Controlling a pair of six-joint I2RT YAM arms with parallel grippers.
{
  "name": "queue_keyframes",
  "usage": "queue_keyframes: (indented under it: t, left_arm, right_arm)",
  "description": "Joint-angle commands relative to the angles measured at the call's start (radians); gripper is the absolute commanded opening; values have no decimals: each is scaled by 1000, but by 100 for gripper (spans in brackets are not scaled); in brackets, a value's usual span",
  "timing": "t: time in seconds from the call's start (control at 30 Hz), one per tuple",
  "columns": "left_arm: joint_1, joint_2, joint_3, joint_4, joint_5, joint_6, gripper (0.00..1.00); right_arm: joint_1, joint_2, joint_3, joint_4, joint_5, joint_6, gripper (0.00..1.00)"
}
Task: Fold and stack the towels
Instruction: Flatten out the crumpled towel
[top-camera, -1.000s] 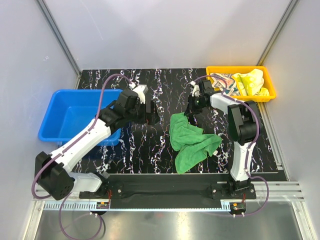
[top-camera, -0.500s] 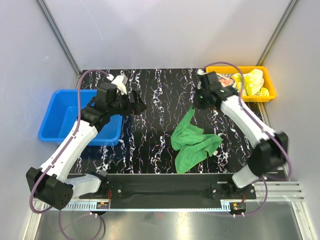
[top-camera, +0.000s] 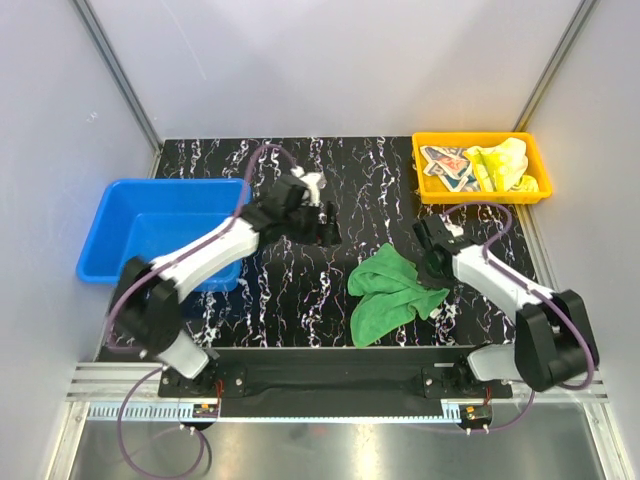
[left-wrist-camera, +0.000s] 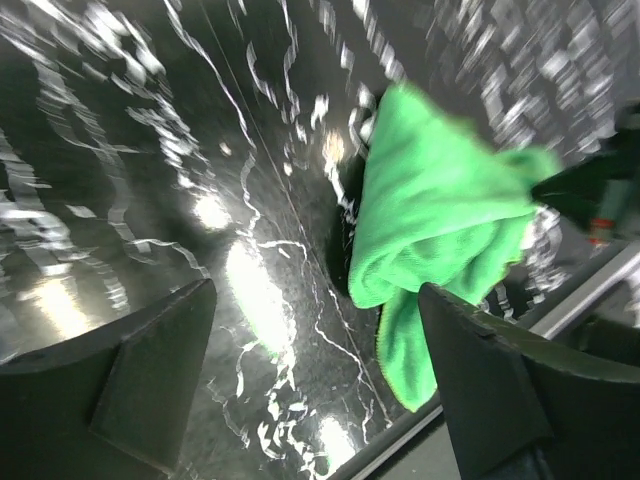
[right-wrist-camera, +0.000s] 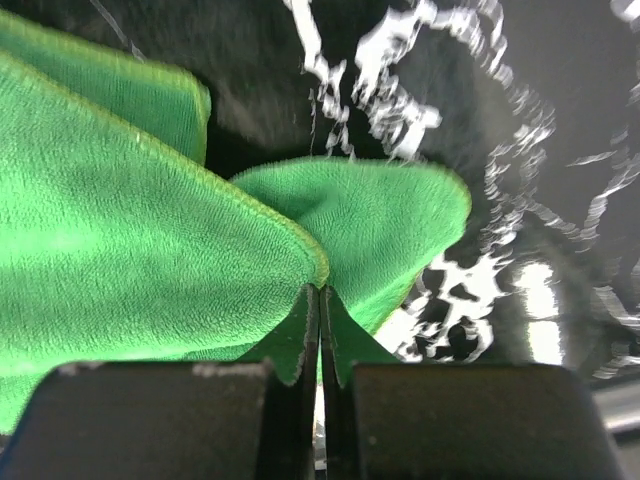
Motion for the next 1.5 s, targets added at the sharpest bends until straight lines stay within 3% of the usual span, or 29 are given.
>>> queue_keyframes:
  t: [0.0,0.17,0.37,0.4,0.47,0.5,0.53,0.57,0.6,0.63,0.77,0.87,0.97,1.1,1.17,1.2,1.27,1.3,1.47]
  left_arm:
    - [-29,133,80,74,56,12,85]
    - [-83,315,122,142,188,33,84]
    - [-140,414,77,292,295,-28,83]
    - [-141,437,77,306,306,-39,78]
    - [-141,455,80,318,331,-60,56]
    - [-140,457,82,321,337,-63,36]
    - [-140,448,85,317,341,-62,27]
    - [-134,425,107,273,320,-36,7]
    - [-128,425,123,236,293,-21,7]
    - [-119,387,149,185,256,-4,0]
    - [-69,259,336,-130,-17,80,0]
    - [-75,164,397,-269,-157,85,0]
    - [-108,57,283,-271,-175,41,0]
    - [-163,-38,21,-118,-69,-68,0]
    - [-195,-60,-124,11,28,-141,17]
    - [-201,-74,-157,42,51,-163,39]
    - [-203,-85,-210,74,101,-180,46]
    - [-201,-92,-205,58,88,-171,58]
    - [-106,-88,-67,-129,-48,-24,68]
  right_arm:
    - [-6,-140,-106,173,-65,119,0]
    - [-6,-219,-152,225,-87,115,0]
    - [-4,-229,-143,274,-125,65,0]
    - [-4,-226,-138,279,-145,61,0]
    - [-4,-218,-120,302,-160,44,0]
    - [-4,-213,-112,314,-192,33,0]
    - [-4,-209,-103,331,-208,20,0]
    - [-4,-195,-85,367,-235,12,0]
    - [-6,-184,-71,392,-252,12,0]
    - [-4,-151,-45,406,-264,-11,0]
    - [-4,-56,256,313,-338,-36,0]
    - [-1,-48,389,282,-398,-34,0]
    - [1,-68,374,213,-367,-48,0]
    - [-1,-112,143,276,-332,-53,0]
    - [-1,-105,43,285,-326,-54,0]
    - [-1,-101,15,285,-318,-57,0]
    - [-1,-106,-51,291,-274,-62,0]
    - [-1,-108,-66,288,-268,-68,0]
    - [-4,-115,-86,268,-217,-80,0]
